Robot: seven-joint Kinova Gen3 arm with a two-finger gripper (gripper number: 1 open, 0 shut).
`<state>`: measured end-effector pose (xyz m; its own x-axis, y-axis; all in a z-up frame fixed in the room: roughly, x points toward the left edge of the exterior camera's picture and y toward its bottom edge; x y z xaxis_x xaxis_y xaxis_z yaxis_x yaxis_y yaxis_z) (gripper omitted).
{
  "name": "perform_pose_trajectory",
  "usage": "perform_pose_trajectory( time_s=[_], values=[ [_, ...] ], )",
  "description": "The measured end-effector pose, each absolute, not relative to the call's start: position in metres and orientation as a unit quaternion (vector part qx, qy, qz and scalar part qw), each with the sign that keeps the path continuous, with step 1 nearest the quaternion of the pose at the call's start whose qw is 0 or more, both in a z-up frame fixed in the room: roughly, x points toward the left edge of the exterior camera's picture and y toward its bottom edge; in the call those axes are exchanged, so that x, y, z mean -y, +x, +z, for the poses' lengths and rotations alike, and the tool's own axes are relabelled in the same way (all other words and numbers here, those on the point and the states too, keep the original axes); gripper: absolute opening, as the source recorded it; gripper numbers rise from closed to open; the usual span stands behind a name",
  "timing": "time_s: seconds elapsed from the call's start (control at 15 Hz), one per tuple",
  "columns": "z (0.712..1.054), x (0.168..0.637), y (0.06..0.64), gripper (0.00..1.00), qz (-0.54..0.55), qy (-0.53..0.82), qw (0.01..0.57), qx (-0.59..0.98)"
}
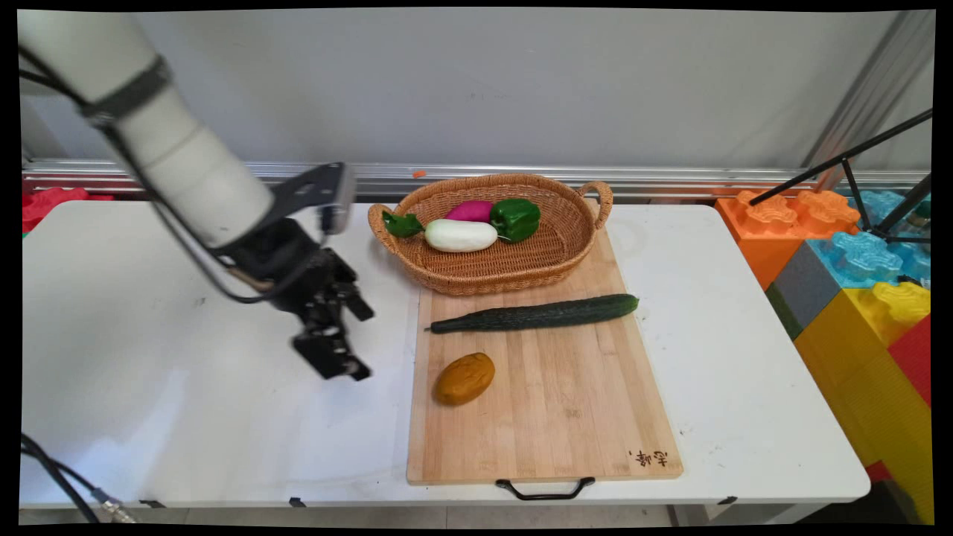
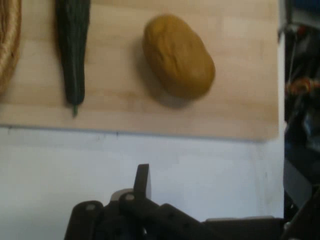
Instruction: Pick up the potato from the cutting board
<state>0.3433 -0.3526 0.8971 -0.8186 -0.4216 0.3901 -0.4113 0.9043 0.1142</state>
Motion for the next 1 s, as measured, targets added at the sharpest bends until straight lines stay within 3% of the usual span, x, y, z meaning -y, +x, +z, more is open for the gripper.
perform_pose_trajectory(
  time_s=[1.0],
  values=[
    [0.805, 0.376, 0.276, 1.0, -0.042, 0.342, 0.232, 0.91]
  ],
)
